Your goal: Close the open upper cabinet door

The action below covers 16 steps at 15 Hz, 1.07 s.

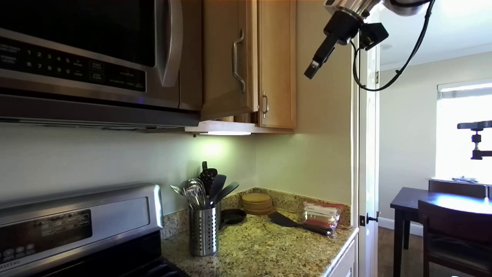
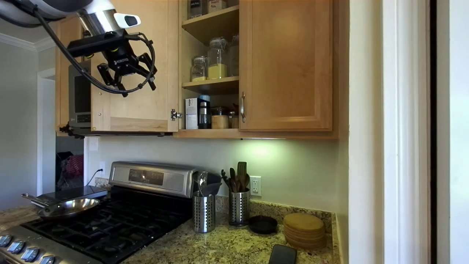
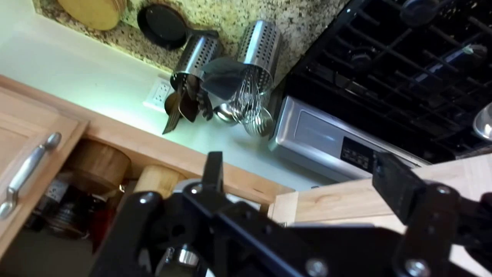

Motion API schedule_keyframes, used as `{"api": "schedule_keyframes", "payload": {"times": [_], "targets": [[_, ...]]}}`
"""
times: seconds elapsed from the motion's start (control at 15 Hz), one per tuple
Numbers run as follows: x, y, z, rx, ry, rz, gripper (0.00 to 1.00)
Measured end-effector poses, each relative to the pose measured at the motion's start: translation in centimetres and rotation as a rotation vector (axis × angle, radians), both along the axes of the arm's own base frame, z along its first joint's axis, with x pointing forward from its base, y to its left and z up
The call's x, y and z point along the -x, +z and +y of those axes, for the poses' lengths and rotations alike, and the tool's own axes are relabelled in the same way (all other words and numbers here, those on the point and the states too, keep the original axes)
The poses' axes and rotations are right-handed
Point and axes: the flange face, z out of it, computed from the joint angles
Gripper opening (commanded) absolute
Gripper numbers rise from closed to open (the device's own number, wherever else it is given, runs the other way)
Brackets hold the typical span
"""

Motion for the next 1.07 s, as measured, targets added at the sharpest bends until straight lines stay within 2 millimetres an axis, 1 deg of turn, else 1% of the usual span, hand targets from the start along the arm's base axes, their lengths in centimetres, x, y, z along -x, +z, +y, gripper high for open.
{"api": "schedule_keyframes", "payload": {"times": [0.13, 0.2, 0.6, 0.73, 0.87, 1.07], "targets": [[-0.7, 0.8, 1.4, 0.0, 0.022, -0.037, 1.0], [-1.0, 0.9, 1.7, 0.002, 0.026, -0.041, 1.0], [-1.1, 1.1, 1.8, 0.003, 0.027, -0.044, 1.0], [-1.1, 1.0, 2.2, -0.01, 0.035, -0.039, 1.0], [-1.0, 1.3, 3.7, -0.038, 0.061, -0.043, 1.0], [-0.5, 2.6, 6.3, -0.062, 0.102, -0.068, 1.0]]}}
